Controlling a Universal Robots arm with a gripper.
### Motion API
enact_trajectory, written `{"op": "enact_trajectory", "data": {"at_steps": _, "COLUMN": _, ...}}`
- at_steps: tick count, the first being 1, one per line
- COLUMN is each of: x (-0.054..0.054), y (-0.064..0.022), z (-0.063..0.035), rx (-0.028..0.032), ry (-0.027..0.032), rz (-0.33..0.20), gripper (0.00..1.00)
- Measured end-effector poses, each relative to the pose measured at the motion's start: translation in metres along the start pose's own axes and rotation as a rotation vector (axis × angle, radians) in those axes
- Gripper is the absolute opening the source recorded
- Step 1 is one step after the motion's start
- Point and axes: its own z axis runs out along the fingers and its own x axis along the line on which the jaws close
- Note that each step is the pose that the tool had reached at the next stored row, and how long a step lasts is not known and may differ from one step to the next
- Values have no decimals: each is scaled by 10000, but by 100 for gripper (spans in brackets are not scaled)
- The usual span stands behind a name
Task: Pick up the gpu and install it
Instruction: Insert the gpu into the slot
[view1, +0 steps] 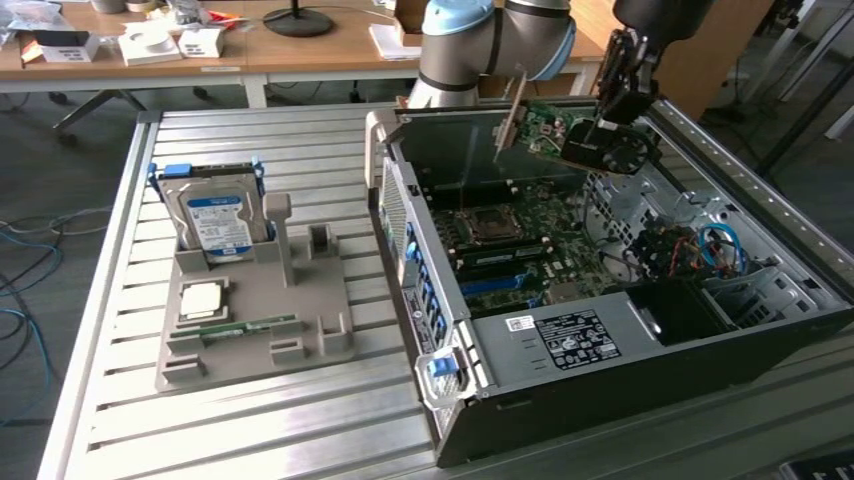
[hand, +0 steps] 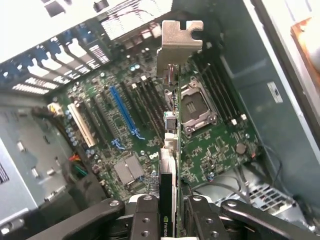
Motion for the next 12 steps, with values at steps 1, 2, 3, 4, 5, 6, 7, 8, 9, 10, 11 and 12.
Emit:
{"op": "enact_trajectory", "data": {"at_steps": 1, "x": 0, "y": 0, "z": 1, "rx": -4, "ry": 7, "rz": -191, "gripper": 26}}
{"op": "enact_trajectory", "data": {"at_steps": 2, "x": 0, "y": 0, "z": 3, "rx": -8, "ry": 13, "rz": -376, "gripper": 26}}
{"op": "enact_trajectory", "data": {"at_steps": 3, "x": 0, "y": 0, "z": 4, "rx": -12, "ry": 20, "rz": -556, "gripper": 26}}
{"op": "enact_trajectory", "data": {"at_steps": 4, "x": 0, "y": 0, "z": 5, "rx": -15, "ry": 26, "rz": -735, "gripper": 26}}
{"op": "enact_trajectory", "data": {"at_steps": 5, "x": 0, "y": 0, "z": 6, "rx": -19, "ry": 31, "rz": -910, "gripper": 26}}
{"op": "enact_trajectory", "data": {"at_steps": 6, "x": 0, "y": 0, "z": 7, "rx": -24, "ry": 37, "rz": -1088, "gripper": 26}}
{"op": "enact_trajectory", "data": {"at_steps": 7, "x": 0, "y": -1, "z": 9, "rx": -27, "ry": 43, "rz": -1269, "gripper": 26}}
{"op": "enact_trajectory", "data": {"at_steps": 8, "x": 0, "y": 0, "z": 10, "rx": -31, "ry": 50, "rz": -1465, "gripper": 26}}
{"op": "enact_trajectory", "data": {"at_steps": 9, "x": 0, "y": 0, "z": 11, "rx": -36, "ry": 56, "rz": -1645, "gripper": 26}}
{"op": "enact_trajectory", "data": {"at_steps": 10, "x": 0, "y": 0, "z": 13, "rx": -40, "ry": 62, "rz": -1824, "gripper": 26}}
{"op": "enact_trajectory", "data": {"at_steps": 11, "x": 0, "y": -1, "z": 14, "rx": -44, "ry": 67, "rz": -2004, "gripper": 26}}
{"op": "enact_trajectory", "data": {"at_steps": 12, "x": 0, "y": -1, "z": 15, "rx": -47, "ry": 74, "rz": -2184, "gripper": 26}}
